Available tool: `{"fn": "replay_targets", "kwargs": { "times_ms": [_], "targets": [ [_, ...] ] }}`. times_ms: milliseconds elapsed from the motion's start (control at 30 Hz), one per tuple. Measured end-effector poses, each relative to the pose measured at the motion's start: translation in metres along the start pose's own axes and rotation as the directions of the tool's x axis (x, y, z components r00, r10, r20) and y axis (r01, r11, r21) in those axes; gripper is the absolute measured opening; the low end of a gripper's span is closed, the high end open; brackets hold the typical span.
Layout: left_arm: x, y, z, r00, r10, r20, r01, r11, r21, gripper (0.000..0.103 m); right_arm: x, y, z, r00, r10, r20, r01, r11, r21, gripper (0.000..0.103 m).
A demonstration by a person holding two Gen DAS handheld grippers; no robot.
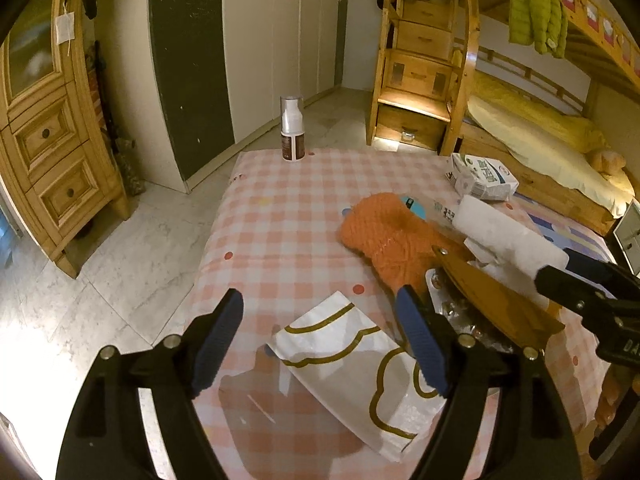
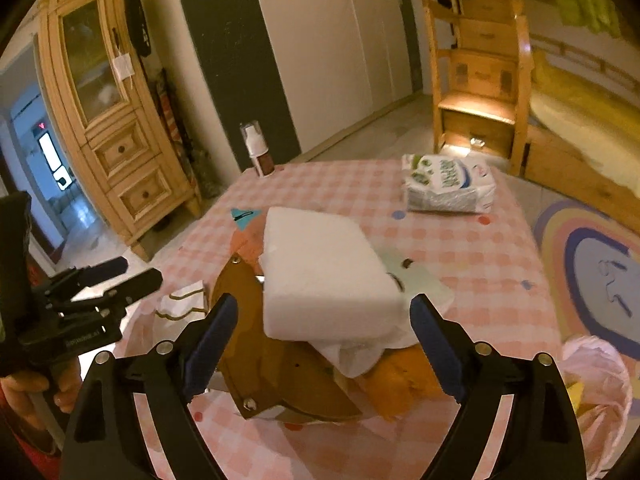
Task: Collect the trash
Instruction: 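Move the right gripper back to the table and grasp the white foam block, then carry the foam block to the bin with the right gripper while the left gripper grasps a brown card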
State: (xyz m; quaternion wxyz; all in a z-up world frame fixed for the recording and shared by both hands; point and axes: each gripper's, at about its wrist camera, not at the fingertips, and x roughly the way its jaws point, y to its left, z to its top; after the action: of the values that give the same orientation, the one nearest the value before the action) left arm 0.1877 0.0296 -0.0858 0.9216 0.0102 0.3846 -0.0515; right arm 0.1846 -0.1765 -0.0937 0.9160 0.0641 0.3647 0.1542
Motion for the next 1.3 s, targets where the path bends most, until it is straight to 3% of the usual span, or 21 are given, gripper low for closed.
{"fn": "replay_targets", "kwargs": {
  "times_ms": [67,200,300,400,533,733,867,1033,1133,1300],
  "targets": [
    [0.000,0.001,-0.002,1.000,-0.006,-0.002,0.006,1.000,-0.004,0.077,0.002,0.001,0.001,1.000,0.015,0.001,-0.015,1.000,0.013,0.084],
    [-0.005,-0.001,-0.005,1.000,-0.013,0.002,0.013,1.000,-0.005,0.077,-0.003,0.002,-0.001,1.000,0.011,0.026,-0.011,1.000,0.026,0.056],
    [-0.010,-0.005,-0.009,1.000,-0.026,0.005,0.026,1.000,-0.004,0.077,-0.020,0.004,-0.001,0.995,-0.038,0.094,0.037,0.999,0.008,0.052],
    [-0.015,-0.016,-0.014,0.999,-0.044,0.010,0.044,0.999,0.019,0.077,-0.048,-0.003,-0.008,0.981,-0.075,0.177,0.073,0.997,0.019,0.052],
    [-0.019,-0.031,-0.019,0.998,-0.064,0.016,0.063,0.997,0.054,0.077,-0.071,-0.016,-0.015,0.967,-0.121,0.225,0.113,0.992,0.049,0.052],
    [-0.021,-0.047,-0.020,0.996,-0.092,0.021,0.090,0.993,0.073,0.077,-0.071,-0.034,-0.021,0.948,-0.264,0.179,0.264,0.964,0.028,0.052],
    [-0.020,-0.061,-0.021,0.992,-0.123,0.014,0.121,0.988,0.098,0.077,-0.073,-0.041,-0.023,0.933,-0.313,0.175,0.315,0.949,0.017,0.053],
    [-0.020,-0.081,-0.025,0.974,-0.225,-0.023,0.226,0.967,0.120,0.073,-0.068,-0.046,-0.026,0.932,-0.331,0.150,0.333,0.943,0.009,0.053],
    [-0.017,-0.091,-0.029,0.969,-0.243,-0.044,0.247,0.959,0.135,0.060,-0.066,-0.044,-0.029,0.936,-0.323,0.139,0.328,0.945,-0.015,0.053],
    [-0.007,-0.104,-0.029,0.960,-0.268,-0.078,0.276,0.953,0.128,0.056,-0.060,-0.040,-0.033,0.936,-0.335,0.105,0.342,0.937,-0.066,0.053]
  ]
}}
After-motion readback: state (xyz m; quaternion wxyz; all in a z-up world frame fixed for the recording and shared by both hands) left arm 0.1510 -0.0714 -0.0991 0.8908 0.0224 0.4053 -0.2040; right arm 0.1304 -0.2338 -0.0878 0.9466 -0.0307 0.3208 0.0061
